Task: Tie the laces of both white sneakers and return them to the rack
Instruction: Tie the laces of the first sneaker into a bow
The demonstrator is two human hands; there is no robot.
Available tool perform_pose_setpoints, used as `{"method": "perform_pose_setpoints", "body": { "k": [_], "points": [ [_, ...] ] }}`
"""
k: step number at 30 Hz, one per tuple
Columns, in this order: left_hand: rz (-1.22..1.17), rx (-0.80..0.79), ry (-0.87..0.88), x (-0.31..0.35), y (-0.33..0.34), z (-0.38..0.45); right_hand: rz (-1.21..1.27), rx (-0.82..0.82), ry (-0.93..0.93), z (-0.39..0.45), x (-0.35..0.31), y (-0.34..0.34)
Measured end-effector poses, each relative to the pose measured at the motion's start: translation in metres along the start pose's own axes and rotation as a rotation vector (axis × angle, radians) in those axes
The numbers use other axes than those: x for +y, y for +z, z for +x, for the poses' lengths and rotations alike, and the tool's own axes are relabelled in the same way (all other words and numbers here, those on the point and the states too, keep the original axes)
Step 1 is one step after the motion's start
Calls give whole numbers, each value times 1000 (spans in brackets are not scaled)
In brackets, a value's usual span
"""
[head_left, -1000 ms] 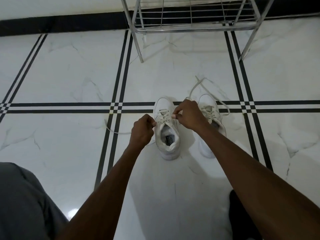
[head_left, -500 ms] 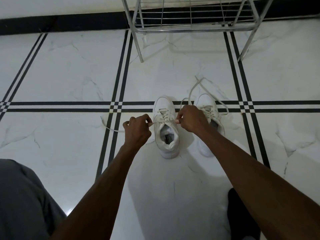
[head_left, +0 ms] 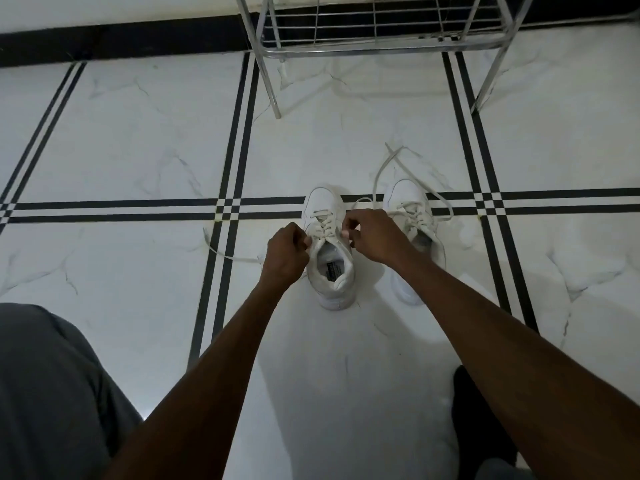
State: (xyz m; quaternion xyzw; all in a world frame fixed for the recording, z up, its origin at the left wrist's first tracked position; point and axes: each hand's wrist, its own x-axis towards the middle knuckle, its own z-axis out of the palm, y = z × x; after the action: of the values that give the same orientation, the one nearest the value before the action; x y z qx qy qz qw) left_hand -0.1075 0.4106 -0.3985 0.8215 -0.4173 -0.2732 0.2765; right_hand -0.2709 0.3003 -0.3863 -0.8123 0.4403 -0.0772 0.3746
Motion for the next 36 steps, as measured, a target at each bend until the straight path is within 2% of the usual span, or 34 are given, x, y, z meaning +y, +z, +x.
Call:
{"method": "perform_pose_setpoints", "body": {
  "k": [6, 18, 22, 25, 29, 31, 33, 36],
  "points": [
    [-142, 39, -123, 6, 1, -6, 51, 19, 49, 0, -4, 4],
    [-77, 46, -36, -7, -1, -3, 148, 58, 78, -3, 0, 2],
    [-132, 42, -57, -10, -4, 2, 137, 28, 85, -1, 2, 2],
    [-89, -8, -41, -9, -13, 7, 126, -21, 105, 4, 1, 0],
    [-61, -243, -81, -9, -27, 11, -17, -137, 76, 9, -4, -12],
    [-113, -278, -85, -6, -32, 12, 0, -143, 69, 12, -7, -19],
    [-214, -220, -56, 0, -39, 15, 137, -123, 109, 17, -9, -24],
    [-438, -166, -56, 14, -48, 20, 633, -111, 204, 21, -18, -32]
  ]
}}
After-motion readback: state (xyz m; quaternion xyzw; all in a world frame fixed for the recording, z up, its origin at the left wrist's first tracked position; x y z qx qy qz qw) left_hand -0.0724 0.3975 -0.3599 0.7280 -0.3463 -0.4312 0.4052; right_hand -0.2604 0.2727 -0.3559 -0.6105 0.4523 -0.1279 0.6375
